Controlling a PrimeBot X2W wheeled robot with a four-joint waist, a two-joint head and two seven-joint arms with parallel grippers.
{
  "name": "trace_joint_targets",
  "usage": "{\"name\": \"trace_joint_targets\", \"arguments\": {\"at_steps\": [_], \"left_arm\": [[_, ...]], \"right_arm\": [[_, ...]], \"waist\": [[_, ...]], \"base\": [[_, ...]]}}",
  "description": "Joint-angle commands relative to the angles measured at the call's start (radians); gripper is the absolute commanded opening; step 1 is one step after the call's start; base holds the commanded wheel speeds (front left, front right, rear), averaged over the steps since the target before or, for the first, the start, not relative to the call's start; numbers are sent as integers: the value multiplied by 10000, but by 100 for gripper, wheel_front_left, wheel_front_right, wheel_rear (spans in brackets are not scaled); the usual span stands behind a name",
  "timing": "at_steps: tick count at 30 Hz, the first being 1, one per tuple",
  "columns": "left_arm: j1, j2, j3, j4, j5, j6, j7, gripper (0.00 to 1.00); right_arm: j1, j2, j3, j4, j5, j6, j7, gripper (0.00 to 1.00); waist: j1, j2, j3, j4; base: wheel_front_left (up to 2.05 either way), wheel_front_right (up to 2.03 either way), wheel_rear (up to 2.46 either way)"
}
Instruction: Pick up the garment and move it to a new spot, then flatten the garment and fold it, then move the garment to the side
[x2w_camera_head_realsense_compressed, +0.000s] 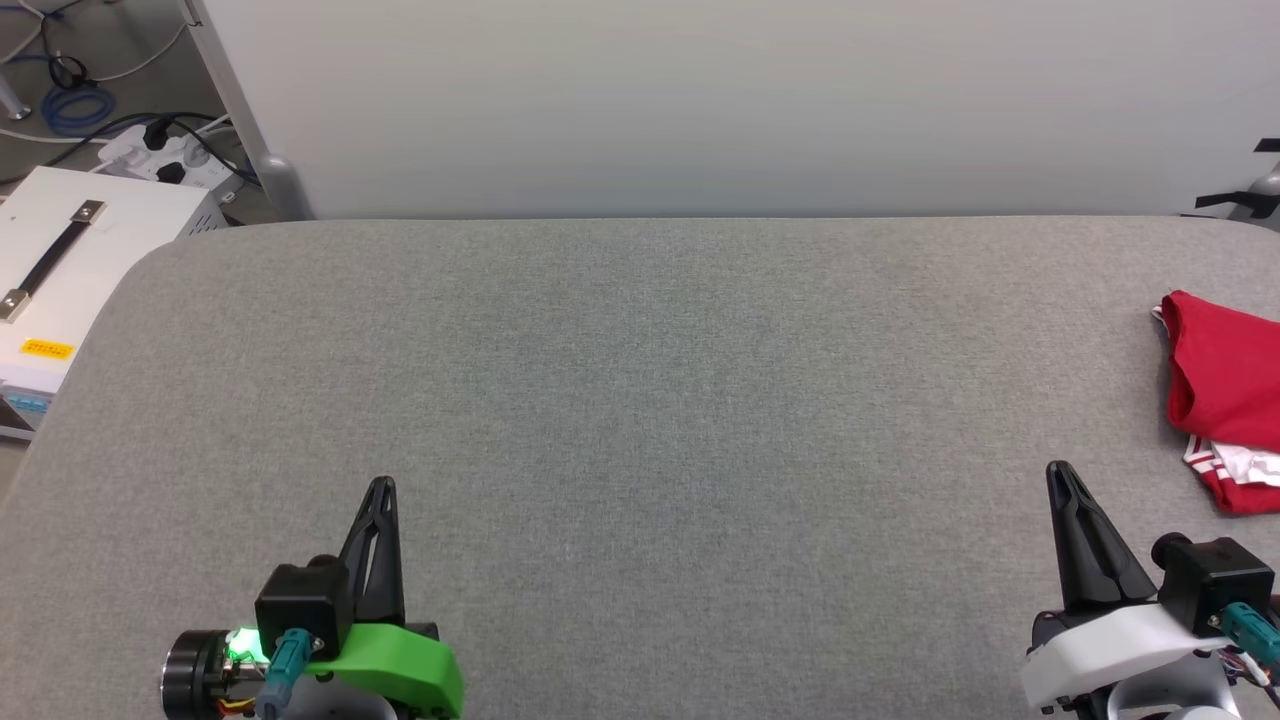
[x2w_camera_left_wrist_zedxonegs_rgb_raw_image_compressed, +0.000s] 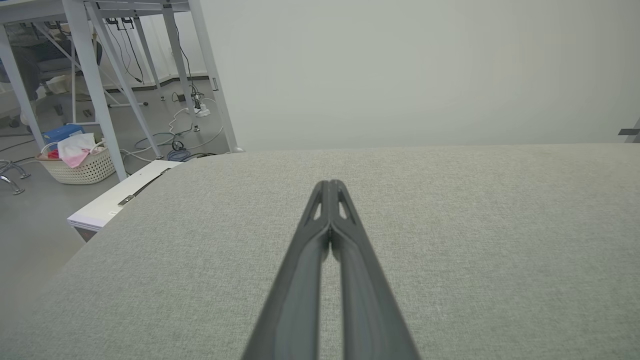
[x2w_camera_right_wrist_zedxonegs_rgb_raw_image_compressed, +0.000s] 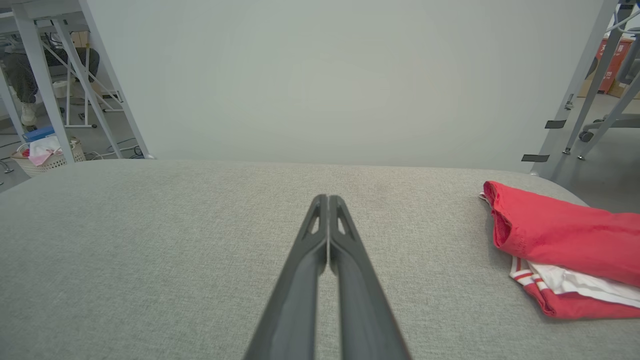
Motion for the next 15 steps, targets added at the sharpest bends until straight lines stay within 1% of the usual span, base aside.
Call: {"name": "trace_joint_targets", "arguments": {"at_steps": [1, 15], "left_arm": [[-217, -46, 29, -6, 96, -39, 57, 0], [-305, -68, 83, -8, 155, -56, 336, 0]], "right_arm": [[-133, 47, 28, 4, -154, -4, 72, 0], [-222, 112, 57, 6, -392, -5, 353, 0]], "waist": [[0, 0, -3, -3], [0, 0, -30, -35]], "base": [[0, 0, 0], [0, 0, 0]]}}
